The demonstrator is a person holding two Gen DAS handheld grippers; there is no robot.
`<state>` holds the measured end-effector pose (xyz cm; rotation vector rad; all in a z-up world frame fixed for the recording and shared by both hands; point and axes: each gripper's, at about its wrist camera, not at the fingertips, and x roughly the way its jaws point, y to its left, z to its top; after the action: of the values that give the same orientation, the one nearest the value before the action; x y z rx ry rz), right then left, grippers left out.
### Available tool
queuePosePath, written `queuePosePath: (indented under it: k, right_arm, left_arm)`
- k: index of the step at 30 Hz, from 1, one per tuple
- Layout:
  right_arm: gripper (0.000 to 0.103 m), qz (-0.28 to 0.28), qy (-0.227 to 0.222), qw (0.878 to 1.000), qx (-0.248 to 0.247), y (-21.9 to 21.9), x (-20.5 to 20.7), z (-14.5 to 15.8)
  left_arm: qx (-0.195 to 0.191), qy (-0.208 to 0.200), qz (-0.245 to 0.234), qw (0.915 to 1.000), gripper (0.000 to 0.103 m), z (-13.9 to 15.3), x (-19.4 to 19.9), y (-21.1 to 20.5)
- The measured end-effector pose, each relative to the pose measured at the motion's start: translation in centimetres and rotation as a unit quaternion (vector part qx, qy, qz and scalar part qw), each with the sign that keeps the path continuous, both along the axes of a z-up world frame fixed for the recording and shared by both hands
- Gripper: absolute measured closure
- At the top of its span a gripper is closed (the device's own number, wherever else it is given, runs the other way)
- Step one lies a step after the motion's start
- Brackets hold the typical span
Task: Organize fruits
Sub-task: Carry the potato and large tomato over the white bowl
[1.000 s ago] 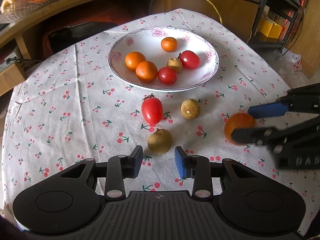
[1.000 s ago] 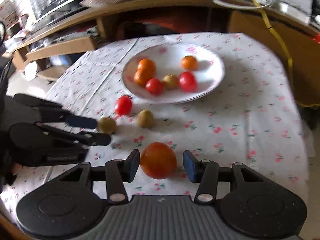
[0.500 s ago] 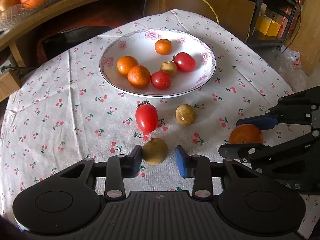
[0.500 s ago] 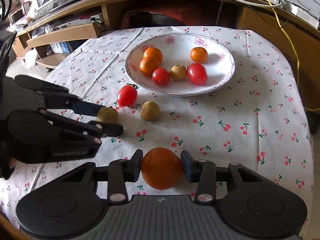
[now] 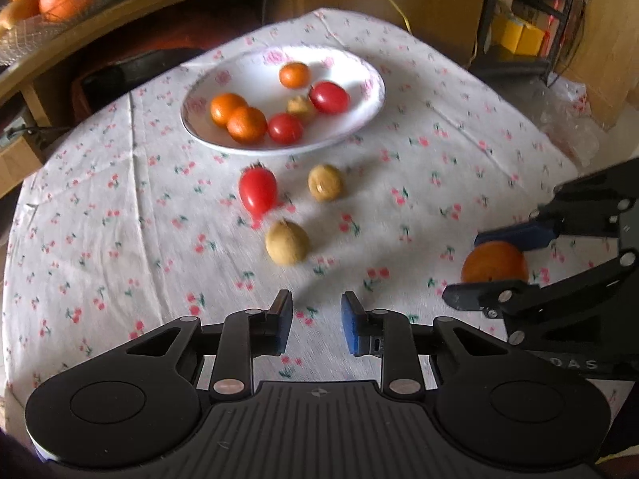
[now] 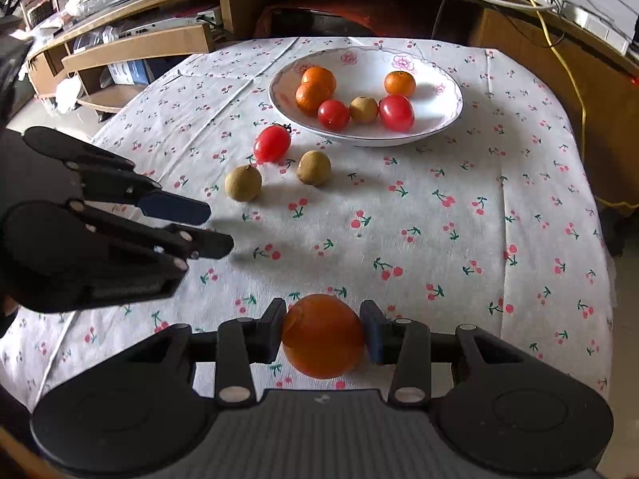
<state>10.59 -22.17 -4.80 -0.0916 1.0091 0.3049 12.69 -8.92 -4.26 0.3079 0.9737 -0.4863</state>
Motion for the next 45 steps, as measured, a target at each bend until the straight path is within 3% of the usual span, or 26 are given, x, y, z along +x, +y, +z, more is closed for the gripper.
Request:
queuePosePath:
  k: [9,16,22,27,45]
  right_arm:
    - [0.060,-0.001,0.007,1.000,0.016,-0.6,-0.1,-0.1]
    - [0.059,-0.002,0.009,1.000,0.023,-1.1,-0.1,0.0]
    - [0.061,-0.006,0.015,0.999,0.041,-1.8,-0.2,0.1]
    - [0.062,-0.007,0.012,0.999,0.036,-1.6,-0.4,0.1]
    - [0.062,-0.074,-0.025,0.996,0.051,-2.7,2.1,2.2]
  left_arm:
    - [-0.013,-0.010,0.025,0.9996,0.056,0.6,1.6,0.4]
    - [-0.023,-0.009,0.037,0.9990,0.056,-0.1,3.1,-0.1]
    - [-0.022,-0.012,0.039,0.9989,0.057,-0.2,3.5,-0.7]
    - [-0.015,-0.008,0.037,0.9992,0.068,-0.1,2.9,-0.5]
    - [-0.040,-0.014,0.045,0.9981,0.069,1.8,1.2,-1.0]
